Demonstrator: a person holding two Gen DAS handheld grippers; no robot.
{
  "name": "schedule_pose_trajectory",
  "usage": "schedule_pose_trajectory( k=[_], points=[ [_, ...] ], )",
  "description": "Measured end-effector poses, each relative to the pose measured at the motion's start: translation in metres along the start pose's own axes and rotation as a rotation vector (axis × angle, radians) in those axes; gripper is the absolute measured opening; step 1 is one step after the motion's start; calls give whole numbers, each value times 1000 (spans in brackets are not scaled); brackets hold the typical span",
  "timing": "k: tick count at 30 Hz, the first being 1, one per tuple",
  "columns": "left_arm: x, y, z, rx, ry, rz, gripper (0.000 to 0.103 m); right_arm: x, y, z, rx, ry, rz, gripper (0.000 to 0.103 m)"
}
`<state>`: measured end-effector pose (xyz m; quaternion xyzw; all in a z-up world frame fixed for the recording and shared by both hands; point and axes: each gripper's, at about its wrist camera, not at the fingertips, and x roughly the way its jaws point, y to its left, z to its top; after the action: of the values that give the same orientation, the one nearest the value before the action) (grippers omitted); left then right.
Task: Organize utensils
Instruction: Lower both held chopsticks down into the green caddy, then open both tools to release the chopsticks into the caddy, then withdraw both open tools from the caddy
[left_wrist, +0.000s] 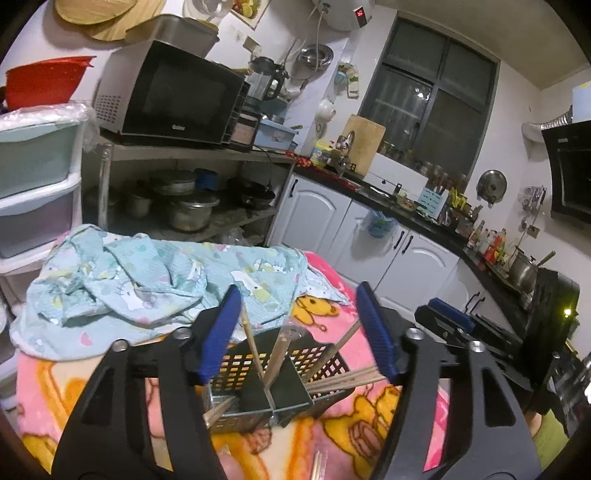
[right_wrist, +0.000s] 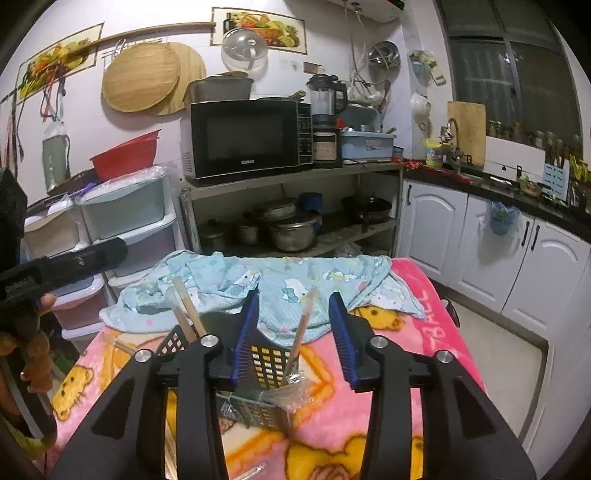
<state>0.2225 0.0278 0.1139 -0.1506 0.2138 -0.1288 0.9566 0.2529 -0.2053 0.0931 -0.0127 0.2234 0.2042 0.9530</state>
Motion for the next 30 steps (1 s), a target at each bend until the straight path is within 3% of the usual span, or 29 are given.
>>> schedule_pose_trajectory(
  k=[8,30],
  points=[
    [-20,-1,-5,18,-24,9,91,-18,-2,-11,8,-3,7,48],
    [-51,5,-38,13,-2,43,92,-50,14,-34,-9,22,38,59]
  ],
)
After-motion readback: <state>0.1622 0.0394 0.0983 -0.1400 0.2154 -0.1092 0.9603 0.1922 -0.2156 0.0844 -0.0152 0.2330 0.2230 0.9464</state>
